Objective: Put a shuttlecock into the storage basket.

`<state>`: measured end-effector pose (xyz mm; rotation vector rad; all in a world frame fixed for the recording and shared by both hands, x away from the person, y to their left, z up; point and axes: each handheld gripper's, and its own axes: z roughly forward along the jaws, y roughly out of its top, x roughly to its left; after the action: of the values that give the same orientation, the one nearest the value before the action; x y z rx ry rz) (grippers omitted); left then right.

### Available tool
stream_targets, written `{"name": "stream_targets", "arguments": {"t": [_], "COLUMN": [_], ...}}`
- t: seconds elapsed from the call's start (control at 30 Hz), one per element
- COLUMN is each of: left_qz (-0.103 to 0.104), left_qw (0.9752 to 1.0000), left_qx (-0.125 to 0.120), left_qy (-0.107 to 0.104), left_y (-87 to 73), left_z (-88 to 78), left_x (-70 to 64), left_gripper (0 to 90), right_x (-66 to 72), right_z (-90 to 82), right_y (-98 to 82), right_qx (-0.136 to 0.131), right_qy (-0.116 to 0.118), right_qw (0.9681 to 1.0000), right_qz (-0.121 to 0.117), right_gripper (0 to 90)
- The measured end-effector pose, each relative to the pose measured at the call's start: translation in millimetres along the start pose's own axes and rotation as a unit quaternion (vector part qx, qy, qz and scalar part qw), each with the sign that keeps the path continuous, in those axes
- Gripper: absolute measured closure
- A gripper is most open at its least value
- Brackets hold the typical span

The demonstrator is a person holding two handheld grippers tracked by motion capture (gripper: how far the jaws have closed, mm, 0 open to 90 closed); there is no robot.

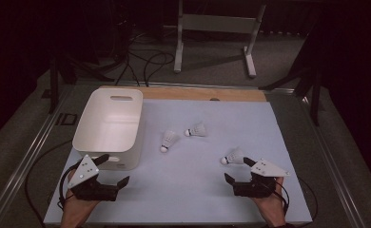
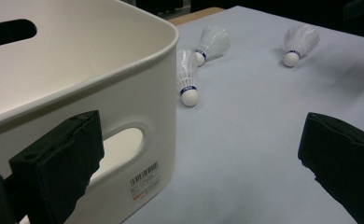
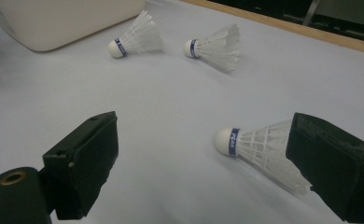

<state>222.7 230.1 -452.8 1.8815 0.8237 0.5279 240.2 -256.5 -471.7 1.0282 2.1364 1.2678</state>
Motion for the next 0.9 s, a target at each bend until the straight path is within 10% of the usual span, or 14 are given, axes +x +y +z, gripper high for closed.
{"name": "stream_targets", "arguments": {"t": [0.9], "left_qz": [-0.009], "left_qw": [0.9996], "left_qx": [0.005], "left_qy": [0.024], "left_y": [-6.1], "left_z": [0.6], "left_x": [1.6], "left_gripper": [0.8], "right_x": [-22.1], "right_z": [8.8], "right_y": [21.6], "right_qx": [0.016], "right_qy": [-0.025], "right_qw": [0.9996], "right_qz": [-0.002], "right_gripper": [9.1]}}
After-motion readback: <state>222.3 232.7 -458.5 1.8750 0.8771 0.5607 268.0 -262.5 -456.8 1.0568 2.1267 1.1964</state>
